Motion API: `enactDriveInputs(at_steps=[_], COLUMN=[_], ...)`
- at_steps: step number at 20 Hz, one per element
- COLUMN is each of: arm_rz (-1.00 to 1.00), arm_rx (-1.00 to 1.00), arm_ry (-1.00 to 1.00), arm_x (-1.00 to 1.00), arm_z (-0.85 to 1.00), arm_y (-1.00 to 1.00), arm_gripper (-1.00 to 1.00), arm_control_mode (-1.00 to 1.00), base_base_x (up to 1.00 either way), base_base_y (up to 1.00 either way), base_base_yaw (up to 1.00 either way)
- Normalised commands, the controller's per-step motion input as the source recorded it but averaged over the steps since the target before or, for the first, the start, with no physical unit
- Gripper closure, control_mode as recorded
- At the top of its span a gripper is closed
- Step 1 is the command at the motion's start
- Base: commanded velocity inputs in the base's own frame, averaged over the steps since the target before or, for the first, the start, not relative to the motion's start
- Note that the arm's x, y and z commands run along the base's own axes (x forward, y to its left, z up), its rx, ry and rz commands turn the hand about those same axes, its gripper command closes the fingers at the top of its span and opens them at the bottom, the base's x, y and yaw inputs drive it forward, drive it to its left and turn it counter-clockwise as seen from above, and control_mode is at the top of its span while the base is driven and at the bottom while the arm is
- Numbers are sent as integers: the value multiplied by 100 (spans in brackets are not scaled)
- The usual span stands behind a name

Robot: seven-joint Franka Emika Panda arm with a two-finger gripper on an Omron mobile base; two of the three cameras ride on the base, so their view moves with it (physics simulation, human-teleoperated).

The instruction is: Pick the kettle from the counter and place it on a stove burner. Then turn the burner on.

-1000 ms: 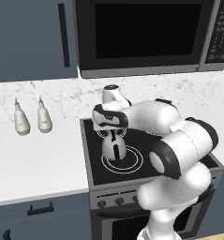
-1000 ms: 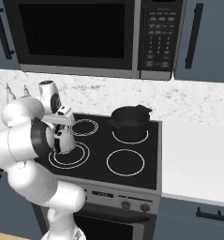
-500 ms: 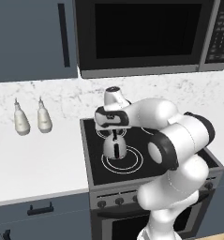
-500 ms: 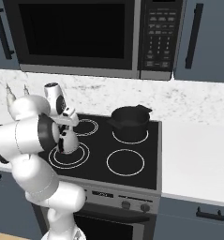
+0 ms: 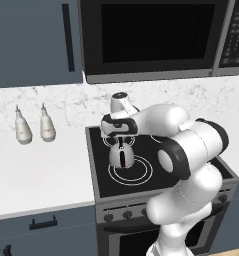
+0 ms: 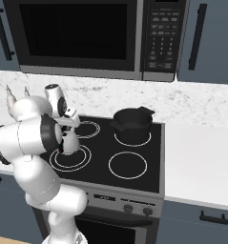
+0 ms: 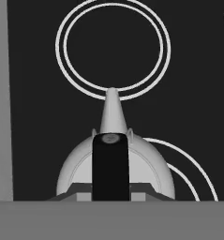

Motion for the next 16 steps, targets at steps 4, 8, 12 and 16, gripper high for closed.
enactDriveInputs(at_steps=[4, 8, 12, 16], arm_rz=[-1, 0, -2, -3], arm_rx=[0, 0, 0, 0], arm_ry=[-4, -2, 0, -2], arm_x=[-43, -42, -24, -1], arm_z=[0, 0, 0, 0], arm_y=[-6, -7, -11, -9], arm_gripper=[100, 100, 100, 100], arm_control_mode=[-100, -100, -100, -100], base_base_x=[0, 0, 0, 0], base_base_y=[0, 0, 0, 0], base_base_yaw=[0, 0, 0, 0])
